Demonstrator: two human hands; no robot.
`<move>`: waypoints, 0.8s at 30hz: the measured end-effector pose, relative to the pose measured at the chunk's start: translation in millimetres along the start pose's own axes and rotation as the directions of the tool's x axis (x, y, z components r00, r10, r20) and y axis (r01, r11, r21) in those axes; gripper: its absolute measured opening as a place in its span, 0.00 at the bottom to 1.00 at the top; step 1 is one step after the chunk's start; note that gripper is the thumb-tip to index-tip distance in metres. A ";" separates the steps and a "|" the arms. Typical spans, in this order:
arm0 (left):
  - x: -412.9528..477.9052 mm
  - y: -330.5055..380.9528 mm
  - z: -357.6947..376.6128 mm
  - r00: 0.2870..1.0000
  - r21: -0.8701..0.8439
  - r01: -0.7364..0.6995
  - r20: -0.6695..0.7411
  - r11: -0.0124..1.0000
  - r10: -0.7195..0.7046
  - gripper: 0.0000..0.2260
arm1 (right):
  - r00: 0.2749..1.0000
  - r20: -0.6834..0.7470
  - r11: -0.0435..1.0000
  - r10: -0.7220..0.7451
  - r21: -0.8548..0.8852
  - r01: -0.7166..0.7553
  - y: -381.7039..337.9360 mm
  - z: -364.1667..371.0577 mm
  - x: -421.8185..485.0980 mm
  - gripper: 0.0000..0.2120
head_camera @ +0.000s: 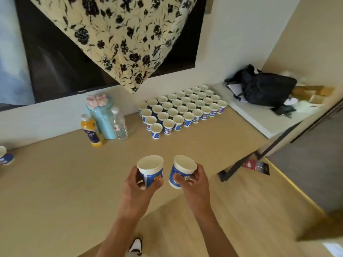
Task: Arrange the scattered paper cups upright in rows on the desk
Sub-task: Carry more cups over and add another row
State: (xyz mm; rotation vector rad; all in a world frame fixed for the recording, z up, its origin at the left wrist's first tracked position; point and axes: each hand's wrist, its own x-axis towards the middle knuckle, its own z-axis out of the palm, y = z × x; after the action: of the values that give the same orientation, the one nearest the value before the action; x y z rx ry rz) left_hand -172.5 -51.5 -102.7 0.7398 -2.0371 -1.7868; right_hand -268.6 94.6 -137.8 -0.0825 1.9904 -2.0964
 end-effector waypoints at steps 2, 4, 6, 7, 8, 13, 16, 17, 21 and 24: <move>3.8 1.1 15.5 1.000 0.010 0.009 0.005 1.000 -0.009 0.22 | 1.000 -0.023 1.000 0.005 0.004 -0.005 -0.3 -16.7 9.1 0.28; 11.4 0.8 26.7 1.000 0.035 0.019 -0.007 0.999 -0.019 0.23 | 1.000 -0.022 1.000 0.019 0.010 -0.019 0.2 -27.1 20.9 0.27; 23.8 -2.7 35.4 0.999 0.053 0.030 -0.018 0.998 -0.029 0.22 | 0.999 -0.016 0.999 0.032 0.013 -0.031 1.0 -32.7 35.5 0.28; 31.0 -4.7 39.5 0.999 0.056 0.042 -0.030 0.998 -0.040 0.21 | 0.999 -0.016 0.999 0.038 0.016 -0.037 2.1 -34.1 43.5 0.29; 40.9 -7.8 44.3 0.998 0.060 0.049 -0.043 0.997 -0.047 0.20 | 0.999 -0.015 0.999 0.044 0.020 -0.044 4.2 -35.1 54.3 0.31; 93.7 -18.3 62.8 0.992 0.051 0.085 -0.096 0.995 -0.080 0.21 | 0.996 0.049 0.997 0.079 -0.007 -0.079 14.7 -33.7 106.9 0.30; 124.9 -17.8 73.5 0.984 0.022 0.124 -0.130 0.992 -0.120 0.23 | 0.989 0.097 0.993 0.109 -0.049 -0.105 19.6 -33.8 141.7 0.27; 134.0 -14.4 77.0 0.983 0.013 0.124 -0.140 0.992 -0.121 0.23 | 0.990 0.100 0.993 0.104 -0.061 -0.098 19.5 -34.1 153.3 0.27; 156.4 -11.6 81.6 0.970 -0.031 0.143 -0.192 0.989 -0.146 0.24 | 0.982 0.146 0.987 0.120 -0.121 -0.103 27.7 -26.4 191.6 0.27; 163.7 -10.3 79.9 0.953 -0.058 0.136 -0.265 0.989 -0.147 0.24 | 0.973 0.188 0.979 0.132 -0.181 -0.098 40.7 -15.0 211.7 0.28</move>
State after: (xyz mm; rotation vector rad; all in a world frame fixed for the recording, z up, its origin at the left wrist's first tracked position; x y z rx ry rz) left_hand -348.5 -82.2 -140.1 1.0774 -1.8065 -1.6874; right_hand -470.9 61.7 -206.4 -0.1949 1.9982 -1.7690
